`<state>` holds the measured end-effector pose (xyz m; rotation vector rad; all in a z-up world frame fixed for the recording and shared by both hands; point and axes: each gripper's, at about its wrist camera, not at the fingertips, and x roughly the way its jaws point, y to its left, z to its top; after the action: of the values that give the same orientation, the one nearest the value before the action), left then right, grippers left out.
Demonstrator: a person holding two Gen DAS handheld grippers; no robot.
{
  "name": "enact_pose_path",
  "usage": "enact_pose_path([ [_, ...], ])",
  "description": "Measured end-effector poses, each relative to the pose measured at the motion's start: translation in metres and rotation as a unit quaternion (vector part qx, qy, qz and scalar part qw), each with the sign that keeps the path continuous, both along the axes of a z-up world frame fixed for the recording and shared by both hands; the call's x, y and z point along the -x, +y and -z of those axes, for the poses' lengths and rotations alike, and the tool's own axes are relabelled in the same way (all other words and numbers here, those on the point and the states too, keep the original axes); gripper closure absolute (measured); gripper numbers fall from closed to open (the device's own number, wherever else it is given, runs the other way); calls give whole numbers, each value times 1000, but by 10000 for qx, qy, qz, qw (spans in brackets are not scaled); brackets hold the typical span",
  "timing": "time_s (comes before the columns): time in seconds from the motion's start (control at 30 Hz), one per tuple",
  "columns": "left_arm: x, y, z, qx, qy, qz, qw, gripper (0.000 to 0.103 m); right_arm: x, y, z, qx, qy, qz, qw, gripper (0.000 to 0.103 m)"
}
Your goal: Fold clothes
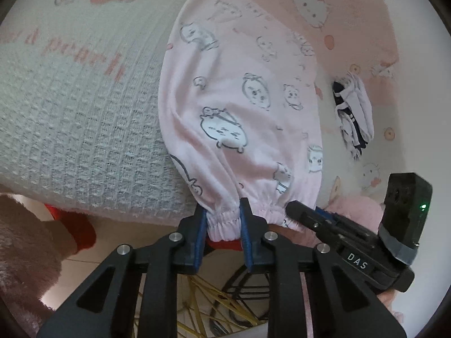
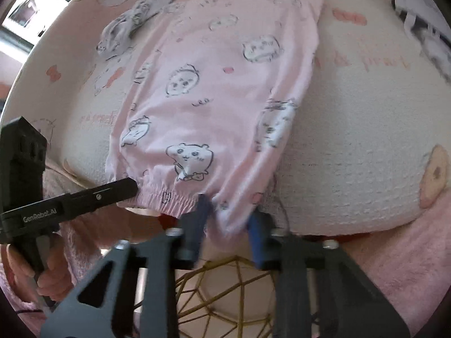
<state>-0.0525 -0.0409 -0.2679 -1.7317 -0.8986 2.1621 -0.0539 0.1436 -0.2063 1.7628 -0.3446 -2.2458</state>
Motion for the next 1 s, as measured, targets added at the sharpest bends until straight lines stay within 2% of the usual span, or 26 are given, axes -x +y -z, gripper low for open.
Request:
enact_pose_path([
  [0.13,1,-5,-8,-323,130,-131,9993,80,4,12,-15,558,211,231,9980,85],
  [0.4,40,-8,-25,-493,300,-88,9983,81,36,1,-13,828,268,309,9957,86],
  [0.53,81,-9,-33,-469,413,34,9980,81,68,10,-30,768,343,297,9960,86],
  [0.7,142,-23,-18,-503,271,7,9984,81,116,12,-41,266,683,351,9967,85],
  [0.73,153,-26,-14,-528,223,5,9984,77,118,14,-40,204,703,369,9966,80],
  [0.77,163,-30,-9,-513,183,67,9985,66,119,16,-39,143,723,388,9965,77],
  [0.83,172,-32,-9,-134,395,325,9986,52,122,20,-38,19,763,424,9962,65],
  [0.87,170,-32,-14,273,633,434,9967,44,124,21,-37,-42,783,442,9959,59],
  [0.9,168,-33,-18,625,845,534,9930,42,125,23,-36,-104,803,460,9957,43],
  [0.93,163,-34,-21,792,958,579,9906,42,127,25,-35,-166,823,478,9953,40],
  [1.0,157,-39,-25,1003,1062,487,9881,42,129,29,-34,-289,863,514,9945,40],
])
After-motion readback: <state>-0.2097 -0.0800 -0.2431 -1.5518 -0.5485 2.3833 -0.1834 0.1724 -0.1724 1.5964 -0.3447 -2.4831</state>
